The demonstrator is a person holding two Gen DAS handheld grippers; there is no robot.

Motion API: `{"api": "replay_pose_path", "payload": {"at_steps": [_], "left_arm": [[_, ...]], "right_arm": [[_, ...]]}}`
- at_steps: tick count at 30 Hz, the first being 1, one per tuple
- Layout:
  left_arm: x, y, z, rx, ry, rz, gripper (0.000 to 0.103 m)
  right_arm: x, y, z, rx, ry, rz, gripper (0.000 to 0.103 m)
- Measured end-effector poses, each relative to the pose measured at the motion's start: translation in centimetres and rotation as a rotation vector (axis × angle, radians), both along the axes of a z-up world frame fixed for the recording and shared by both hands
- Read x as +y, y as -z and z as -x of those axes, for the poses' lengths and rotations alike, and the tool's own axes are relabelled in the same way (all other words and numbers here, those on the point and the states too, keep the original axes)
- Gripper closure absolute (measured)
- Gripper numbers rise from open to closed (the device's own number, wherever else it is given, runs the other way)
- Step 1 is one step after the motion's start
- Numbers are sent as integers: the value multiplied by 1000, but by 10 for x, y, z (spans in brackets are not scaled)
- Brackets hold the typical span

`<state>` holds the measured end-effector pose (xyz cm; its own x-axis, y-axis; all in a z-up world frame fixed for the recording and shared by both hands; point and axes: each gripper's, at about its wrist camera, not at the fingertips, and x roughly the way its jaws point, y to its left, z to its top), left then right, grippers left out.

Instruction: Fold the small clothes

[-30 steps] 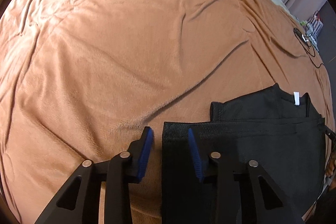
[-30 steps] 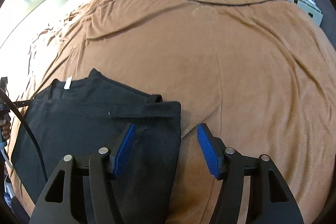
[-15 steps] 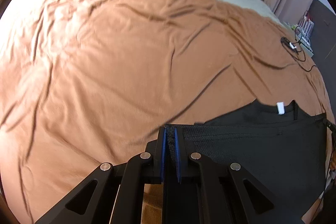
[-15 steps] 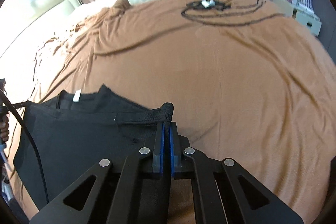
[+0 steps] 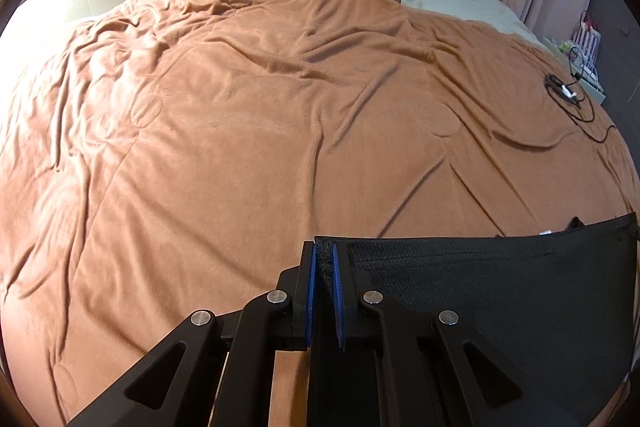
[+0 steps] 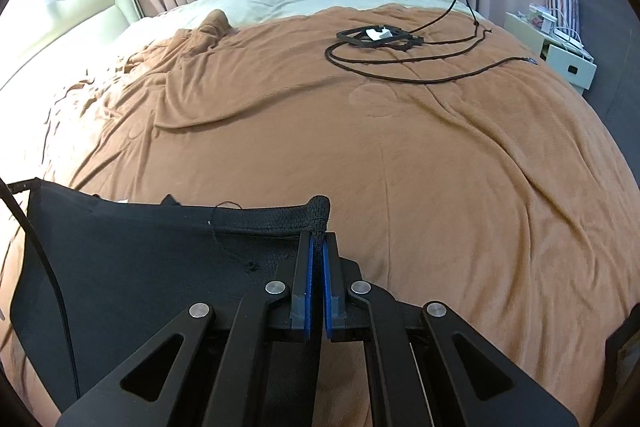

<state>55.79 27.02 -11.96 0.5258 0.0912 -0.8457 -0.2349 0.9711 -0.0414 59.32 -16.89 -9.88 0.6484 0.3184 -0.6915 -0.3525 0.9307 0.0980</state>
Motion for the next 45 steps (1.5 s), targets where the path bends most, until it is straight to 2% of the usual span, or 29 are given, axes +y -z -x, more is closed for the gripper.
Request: {"api": "replay_pose_path", "payload": {"at_steps": [10, 14, 15, 17, 18, 19, 21, 31, 39, 45], "left_arm": [[9, 30, -25, 36, -21, 10, 95], [11, 38, -27, 68, -41, 20, 89], [11, 38, -25, 65, -42, 28, 88], [12, 38, -21, 62, -44, 46, 76], [12, 37, -18, 61, -47, 52, 72], [12, 35, -13, 55, -50, 60, 66], [12, 31, -4, 49, -50, 76, 62], [14, 5, 54, 24, -77, 111, 53], [6, -4, 115, 26, -112, 125, 52], [0, -7, 158, 8, -152, 168, 53]], "right_arm": [[16, 11, -30, 0, 18, 46, 102], [14, 17, -42, 50, 38, 31, 100], [13, 17, -44, 69, 45, 23, 97], [9, 15, -45, 82, 54, 4, 72], [6, 12, -45, 81, 53, -7, 42], [4, 9, -44, 74, 55, -22, 29], [-2, 1, -37, 48, 63, -42, 29], [-28, -16, 10, 56, 83, -95, 29], [-45, -24, 47, 48, 94, -120, 29], [-47, -27, 74, 29, 100, -113, 29]]}}
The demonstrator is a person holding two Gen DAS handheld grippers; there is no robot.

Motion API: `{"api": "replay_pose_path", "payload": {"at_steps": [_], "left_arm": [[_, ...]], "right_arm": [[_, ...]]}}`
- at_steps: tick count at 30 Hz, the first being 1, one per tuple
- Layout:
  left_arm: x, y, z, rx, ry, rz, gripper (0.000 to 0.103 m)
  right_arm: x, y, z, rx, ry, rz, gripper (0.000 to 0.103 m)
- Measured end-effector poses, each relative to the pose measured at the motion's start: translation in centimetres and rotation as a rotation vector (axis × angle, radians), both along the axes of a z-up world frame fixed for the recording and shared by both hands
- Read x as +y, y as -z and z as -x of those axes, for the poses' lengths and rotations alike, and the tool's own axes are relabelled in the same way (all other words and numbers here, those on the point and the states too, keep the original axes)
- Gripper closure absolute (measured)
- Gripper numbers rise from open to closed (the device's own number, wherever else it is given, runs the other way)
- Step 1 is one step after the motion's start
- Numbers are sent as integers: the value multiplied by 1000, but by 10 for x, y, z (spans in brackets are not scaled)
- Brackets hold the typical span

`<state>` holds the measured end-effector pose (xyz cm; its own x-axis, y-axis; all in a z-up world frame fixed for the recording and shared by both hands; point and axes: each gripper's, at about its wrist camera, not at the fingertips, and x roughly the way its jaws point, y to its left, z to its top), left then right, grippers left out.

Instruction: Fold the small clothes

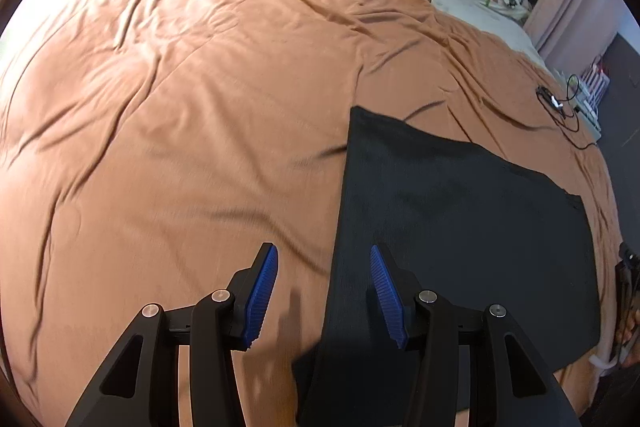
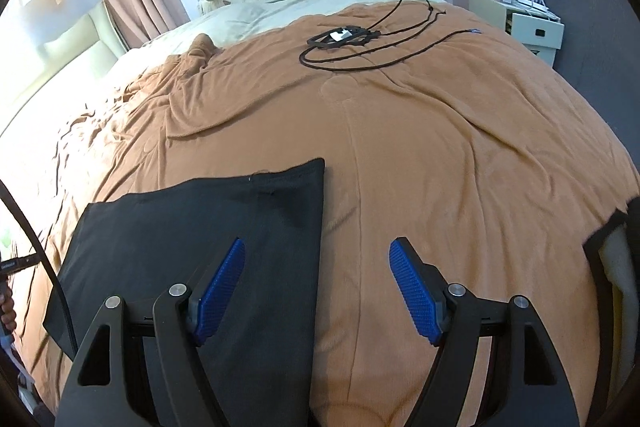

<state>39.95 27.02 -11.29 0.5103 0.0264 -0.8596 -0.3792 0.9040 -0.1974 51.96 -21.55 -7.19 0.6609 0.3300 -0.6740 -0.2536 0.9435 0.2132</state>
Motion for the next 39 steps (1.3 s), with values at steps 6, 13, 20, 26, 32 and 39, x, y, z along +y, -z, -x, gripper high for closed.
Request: {"api": "replay_pose_path", "payload": {"at_steps": [6, 13, 20, 26, 32, 39], "left_arm": [[-7, -6, 40, -36, -46, 55, 52], [-19, -11, 72, -53, -56, 92, 52], [-29, -6, 91, -57, -59, 153, 52], [-39, 10, 100, -5, -47, 195, 53], [-45, 22, 105, 17, -44, 232, 53], [-39, 32, 111, 36, -108, 267, 53]], "right_arm": [[-2, 5, 25, 15, -5, -10, 29], [-13, 8, 52, 36, -8, -46, 29], [-26, 13, 79, 63, 8, -99, 29], [-35, 19, 100, 94, 18, -145, 29], [-47, 33, 119, 154, 34, -228, 29], [-59, 42, 130, 192, 31, -309, 29]]}}
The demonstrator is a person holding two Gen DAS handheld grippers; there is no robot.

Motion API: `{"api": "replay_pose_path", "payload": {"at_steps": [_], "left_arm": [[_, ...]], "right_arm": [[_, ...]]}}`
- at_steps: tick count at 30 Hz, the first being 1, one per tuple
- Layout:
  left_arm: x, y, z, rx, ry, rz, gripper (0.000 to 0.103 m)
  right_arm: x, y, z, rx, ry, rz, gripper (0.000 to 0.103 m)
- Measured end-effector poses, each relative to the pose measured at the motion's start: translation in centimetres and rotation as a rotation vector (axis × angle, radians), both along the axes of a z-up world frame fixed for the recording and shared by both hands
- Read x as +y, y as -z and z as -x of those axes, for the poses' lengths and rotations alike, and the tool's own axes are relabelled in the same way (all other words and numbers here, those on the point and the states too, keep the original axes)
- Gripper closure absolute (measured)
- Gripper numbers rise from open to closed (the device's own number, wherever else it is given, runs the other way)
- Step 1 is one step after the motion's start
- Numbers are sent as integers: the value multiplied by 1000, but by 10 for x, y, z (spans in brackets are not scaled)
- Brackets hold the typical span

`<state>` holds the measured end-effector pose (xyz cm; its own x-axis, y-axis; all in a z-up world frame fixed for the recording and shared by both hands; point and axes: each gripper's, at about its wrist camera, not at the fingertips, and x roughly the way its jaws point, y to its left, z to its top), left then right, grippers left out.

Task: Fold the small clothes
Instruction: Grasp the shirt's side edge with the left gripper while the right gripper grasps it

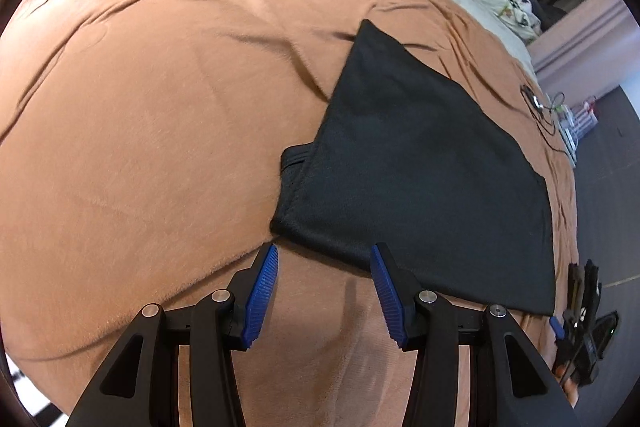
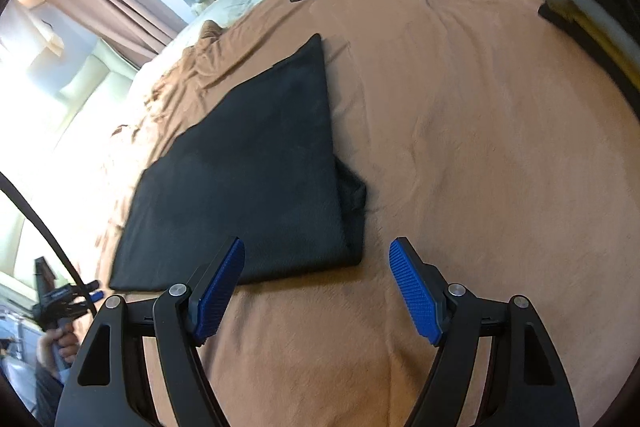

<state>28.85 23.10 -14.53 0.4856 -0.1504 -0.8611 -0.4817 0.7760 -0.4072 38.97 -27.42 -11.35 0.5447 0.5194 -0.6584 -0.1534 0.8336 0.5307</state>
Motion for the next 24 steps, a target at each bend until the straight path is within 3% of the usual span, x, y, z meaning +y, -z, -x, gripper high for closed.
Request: {"api": "replay_pose_path", "payload": {"at_steps": [8, 10, 17, 24], "left_arm": [[1, 11, 3, 3, -40, 57, 53], [0, 14, 3, 7, -49, 74, 53], [6, 27, 5, 9, -110, 113, 53], [11, 30, 4, -4, -153, 119, 53]], "right_arm": [[-20, 22, -6, 75, -20, -191, 29], [-23, 27, -10, 89, -31, -231, 34], [-37, 53, -23, 161, 17, -295, 50], [-46, 57, -26, 146, 75, -313, 51]]}}
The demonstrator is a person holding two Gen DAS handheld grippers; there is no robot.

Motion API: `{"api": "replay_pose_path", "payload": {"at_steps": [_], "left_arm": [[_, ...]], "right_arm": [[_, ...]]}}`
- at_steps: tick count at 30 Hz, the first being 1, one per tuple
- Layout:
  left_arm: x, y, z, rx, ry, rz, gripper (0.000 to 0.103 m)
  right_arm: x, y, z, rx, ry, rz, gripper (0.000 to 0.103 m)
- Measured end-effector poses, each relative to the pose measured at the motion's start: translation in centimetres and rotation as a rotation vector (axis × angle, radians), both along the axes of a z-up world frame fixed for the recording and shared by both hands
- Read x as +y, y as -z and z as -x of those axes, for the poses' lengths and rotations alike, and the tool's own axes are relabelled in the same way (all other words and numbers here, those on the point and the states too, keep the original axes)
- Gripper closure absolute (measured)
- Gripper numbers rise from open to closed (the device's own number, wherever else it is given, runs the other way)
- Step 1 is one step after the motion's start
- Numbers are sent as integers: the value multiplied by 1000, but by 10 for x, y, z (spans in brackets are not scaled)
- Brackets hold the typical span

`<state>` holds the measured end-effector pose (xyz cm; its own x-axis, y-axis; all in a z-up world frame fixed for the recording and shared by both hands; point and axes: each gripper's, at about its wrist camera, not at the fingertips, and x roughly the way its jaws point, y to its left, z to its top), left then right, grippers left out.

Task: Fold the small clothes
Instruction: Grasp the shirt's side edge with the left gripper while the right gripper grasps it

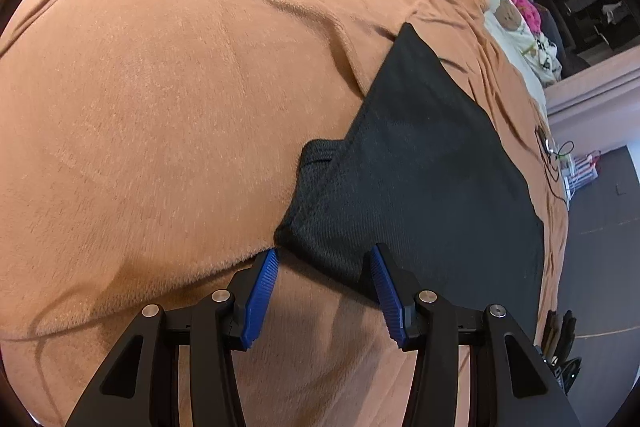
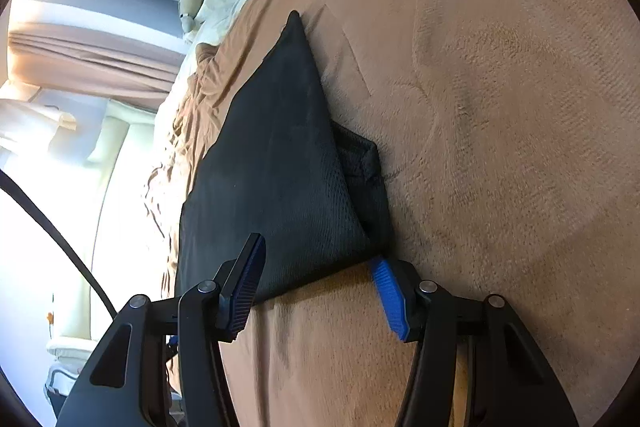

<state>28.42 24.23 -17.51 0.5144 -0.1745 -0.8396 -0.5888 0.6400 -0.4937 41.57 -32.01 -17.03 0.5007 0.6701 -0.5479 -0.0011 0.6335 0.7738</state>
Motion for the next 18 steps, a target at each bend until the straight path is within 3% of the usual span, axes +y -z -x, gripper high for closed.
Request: {"api": "replay_pose_path", "payload": {"at_steps": [4, 6, 8, 10, 13, 18], "left_arm": [[2, 5, -2, -11, -33, -7, 55], [3, 6, -1, -15, -58, -13, 62], [4, 5, -1, -1, -71, -34, 85], [5, 5, 1, -29, -69, 10, 96], [3, -3, 5, -50, -60, -1, 97], [6, -26, 13, -97, -59, -9, 98]], "right_arm": [[7, -1, 0, -25, 18, 11, 51], [14, -3, -1, -44, 21, 22, 53], [19, -3, 0, -58, 32, 46, 68], [25, -1, 6, -53, 43, 64, 98], [25, 0, 7, -35, 42, 29, 100], [22, -22, 12, -83, 21, 39, 101]]}}
